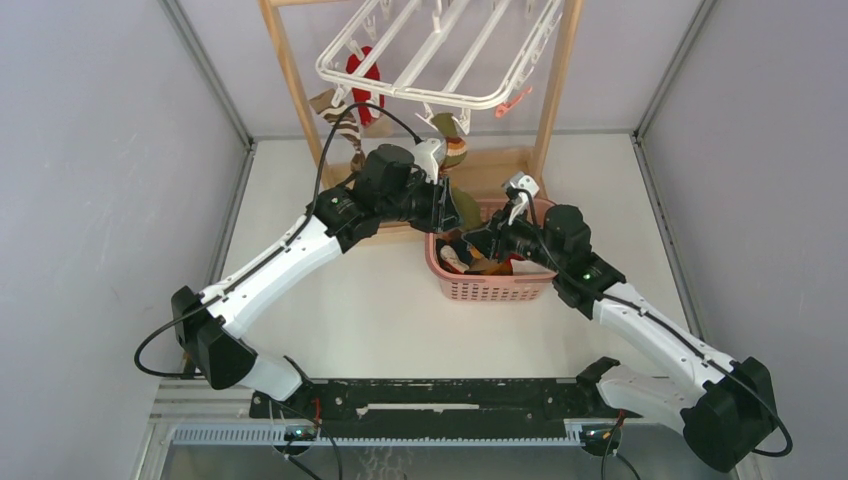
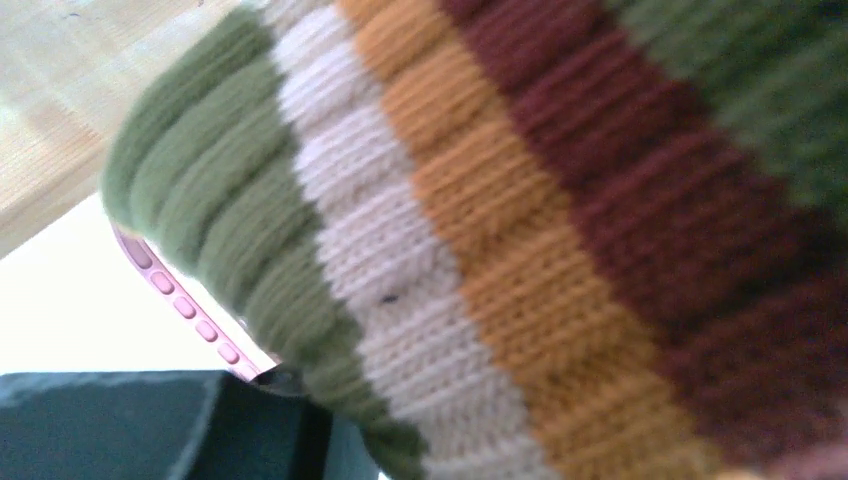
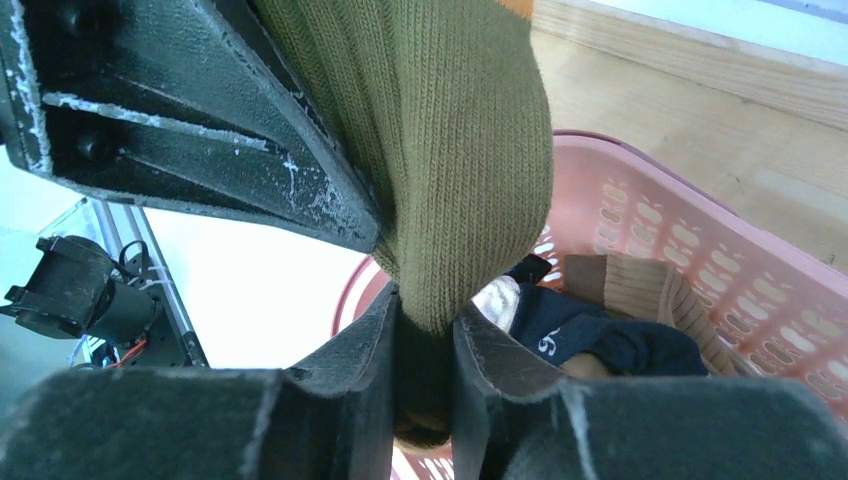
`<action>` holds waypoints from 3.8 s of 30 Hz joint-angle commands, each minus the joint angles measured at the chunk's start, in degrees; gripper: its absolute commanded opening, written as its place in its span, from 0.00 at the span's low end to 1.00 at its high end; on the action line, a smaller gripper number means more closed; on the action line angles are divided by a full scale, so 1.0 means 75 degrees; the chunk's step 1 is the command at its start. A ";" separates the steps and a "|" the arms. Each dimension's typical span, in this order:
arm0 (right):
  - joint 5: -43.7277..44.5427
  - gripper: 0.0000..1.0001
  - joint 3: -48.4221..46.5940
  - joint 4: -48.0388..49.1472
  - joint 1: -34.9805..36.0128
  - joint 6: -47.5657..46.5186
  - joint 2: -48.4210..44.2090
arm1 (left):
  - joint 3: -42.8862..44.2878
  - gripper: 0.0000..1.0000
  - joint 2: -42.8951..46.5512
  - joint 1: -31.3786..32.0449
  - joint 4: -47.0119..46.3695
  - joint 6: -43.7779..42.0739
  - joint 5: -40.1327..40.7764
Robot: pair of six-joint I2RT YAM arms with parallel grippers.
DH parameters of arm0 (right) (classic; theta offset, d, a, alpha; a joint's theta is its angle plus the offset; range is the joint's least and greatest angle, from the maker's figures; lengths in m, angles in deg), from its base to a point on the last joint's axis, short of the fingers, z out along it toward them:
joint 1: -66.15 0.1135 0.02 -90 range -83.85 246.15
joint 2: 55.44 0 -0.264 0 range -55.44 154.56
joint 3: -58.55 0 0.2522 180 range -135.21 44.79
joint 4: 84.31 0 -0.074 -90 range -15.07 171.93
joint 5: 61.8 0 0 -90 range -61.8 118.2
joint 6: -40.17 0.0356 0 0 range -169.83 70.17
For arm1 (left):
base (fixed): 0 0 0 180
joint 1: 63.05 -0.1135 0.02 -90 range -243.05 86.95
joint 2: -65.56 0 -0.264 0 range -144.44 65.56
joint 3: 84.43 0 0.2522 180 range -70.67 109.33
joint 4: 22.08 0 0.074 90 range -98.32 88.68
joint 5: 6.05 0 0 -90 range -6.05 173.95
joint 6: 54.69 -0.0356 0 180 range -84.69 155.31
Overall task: Remove the socks clipped to the hanger
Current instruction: Remove the sock from the hanger.
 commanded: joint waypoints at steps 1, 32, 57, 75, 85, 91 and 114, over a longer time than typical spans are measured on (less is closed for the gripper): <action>0.0093 0.27 -0.0482 0.0083 0.0084 -0.0109 0.0089 | -0.0130 0.38 0.0221 -0.0035 -0.0057 -0.0046 0.0115; -0.0090 0.00 -0.0781 -0.0176 0.0086 0.0177 0.0589 | -0.0873 0.64 0.1821 -0.0254 0.0102 -0.0303 0.0861; -0.5622 0.00 -0.1305 0.1707 -0.2215 0.3907 0.2143 | -0.1477 0.82 0.2661 -0.1547 -0.1018 -0.0157 0.0892; -0.6740 0.00 -0.1522 0.3486 -0.2537 0.6567 0.3352 | -0.1708 1.00 0.2569 -0.1555 -0.1739 -0.0459 0.1548; -0.6895 0.00 -0.1525 0.3297 -0.2724 0.6473 0.3349 | -0.1710 1.00 0.2400 -0.1583 -0.2000 -0.0638 0.1767; -0.6873 0.00 -0.1525 0.3234 -0.2772 0.6407 0.3350 | -0.1881 1.00 0.2556 -0.1597 -0.2393 -0.0689 0.1764; -0.6791 0.00 -0.1525 0.2979 -0.2784 0.6209 0.3323 | -0.2523 1.00 0.2607 -0.1751 -0.4124 -0.1148 0.1914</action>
